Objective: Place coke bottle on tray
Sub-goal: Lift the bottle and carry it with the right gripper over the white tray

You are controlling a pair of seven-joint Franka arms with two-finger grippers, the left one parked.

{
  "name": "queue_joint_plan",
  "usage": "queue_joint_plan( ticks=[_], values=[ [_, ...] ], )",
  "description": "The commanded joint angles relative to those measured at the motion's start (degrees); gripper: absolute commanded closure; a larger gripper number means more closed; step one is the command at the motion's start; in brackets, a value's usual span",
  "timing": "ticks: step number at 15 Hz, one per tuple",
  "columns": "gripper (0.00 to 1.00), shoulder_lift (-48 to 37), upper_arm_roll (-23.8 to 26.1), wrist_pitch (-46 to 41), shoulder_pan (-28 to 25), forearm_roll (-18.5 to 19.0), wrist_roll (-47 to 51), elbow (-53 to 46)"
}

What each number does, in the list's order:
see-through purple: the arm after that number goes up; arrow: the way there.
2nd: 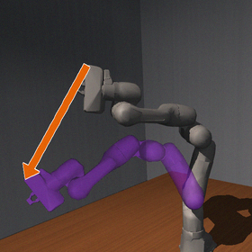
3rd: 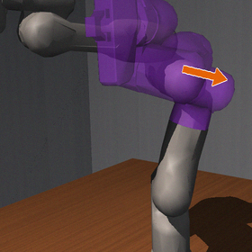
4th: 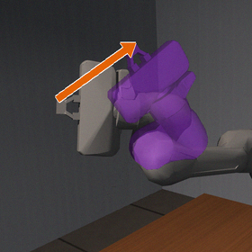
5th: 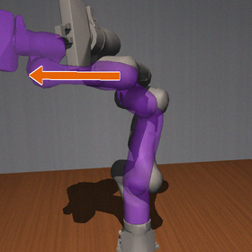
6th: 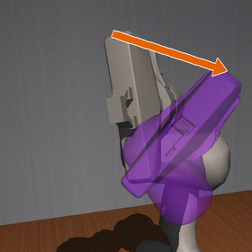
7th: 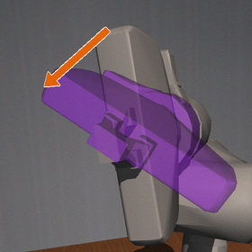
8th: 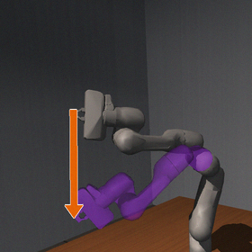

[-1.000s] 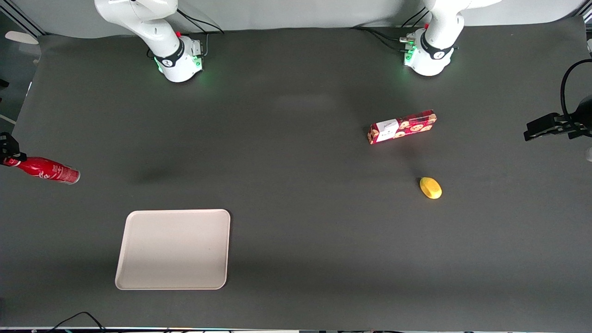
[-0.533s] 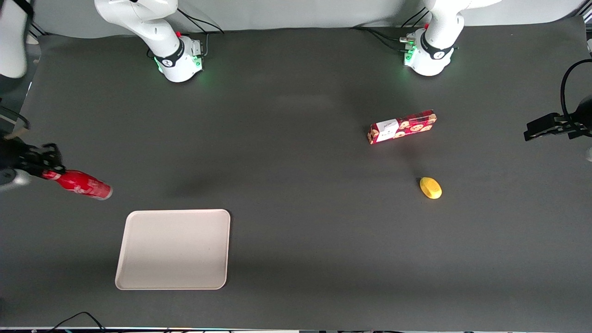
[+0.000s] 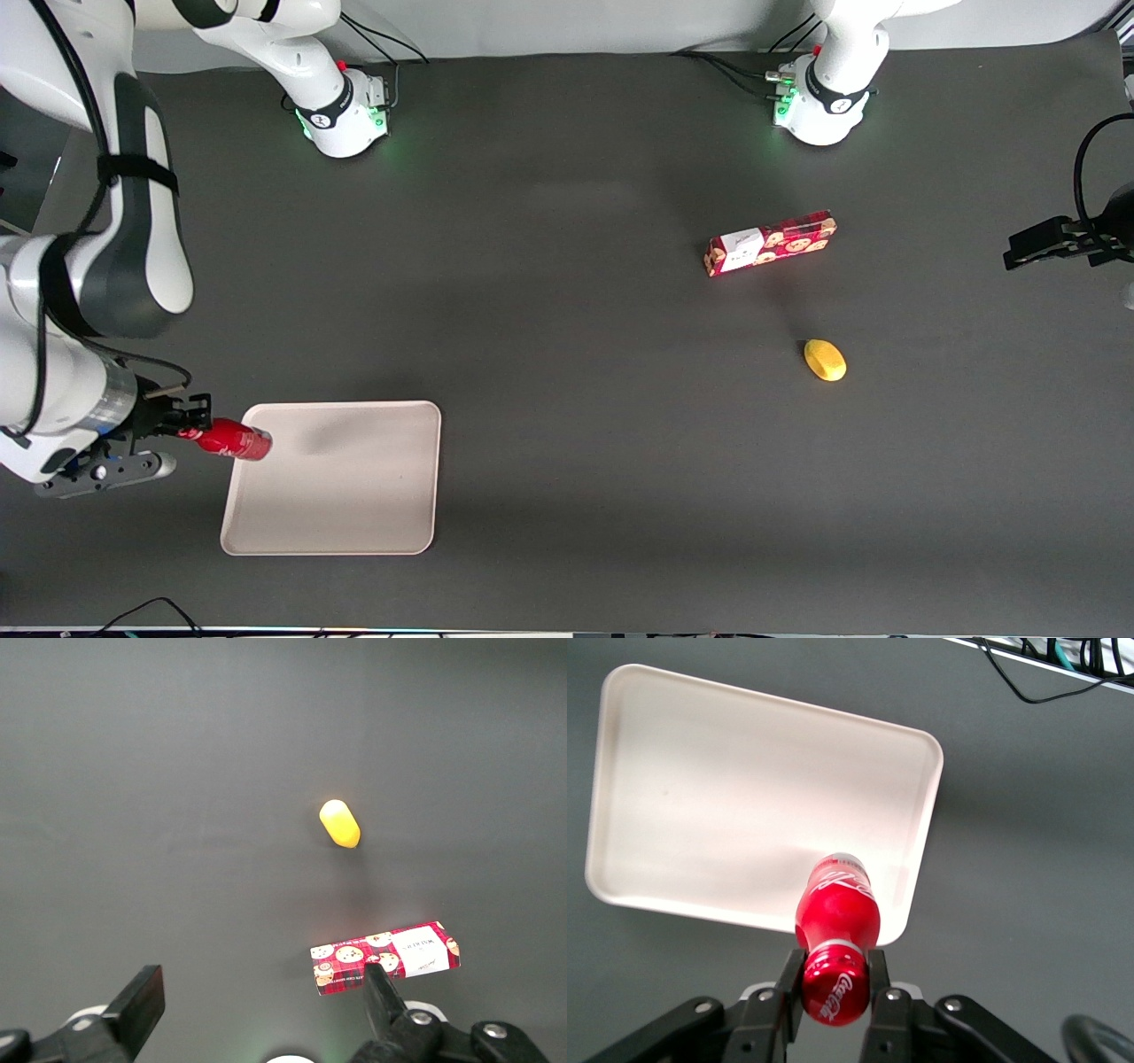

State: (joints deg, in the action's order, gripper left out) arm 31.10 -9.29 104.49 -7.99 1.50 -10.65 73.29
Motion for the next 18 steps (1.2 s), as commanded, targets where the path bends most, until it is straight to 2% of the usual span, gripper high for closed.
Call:
queue_joint_plan(
  ticks=[1,5,8,9,10,11,14,16,18],
  values=[
    [0.95,4.2,-0.4,3.6,1.0,-0.2,1.6,-2.5],
    [0.95,7.7,-0.8,6.5,2.2,-2.5,1.6,-0.7],
    [0.94,7.9,-1.1,9.3,2.5,-2.6,1.7,1.9],
    [0.80,8.1,-1.1,9.3,2.5,-3.1,1.7,1.8],
    [0.32,8.5,-1.2,9.3,2.2,-3.3,1.7,1.8],
    [0.00,8.5,-1.2,9.3,2.0,-3.3,2.3,1.7],
    [0.00,6.1,-1.2,8.2,1.5,-3.3,4.3,1.5],
    [0.00,2.1,-0.7,3.1,1.5,-3.4,5.5,1.1],
    [0.00,-3.8,0.1,-2.9,1.3,-3.3,12.5,1.5]
  ],
)
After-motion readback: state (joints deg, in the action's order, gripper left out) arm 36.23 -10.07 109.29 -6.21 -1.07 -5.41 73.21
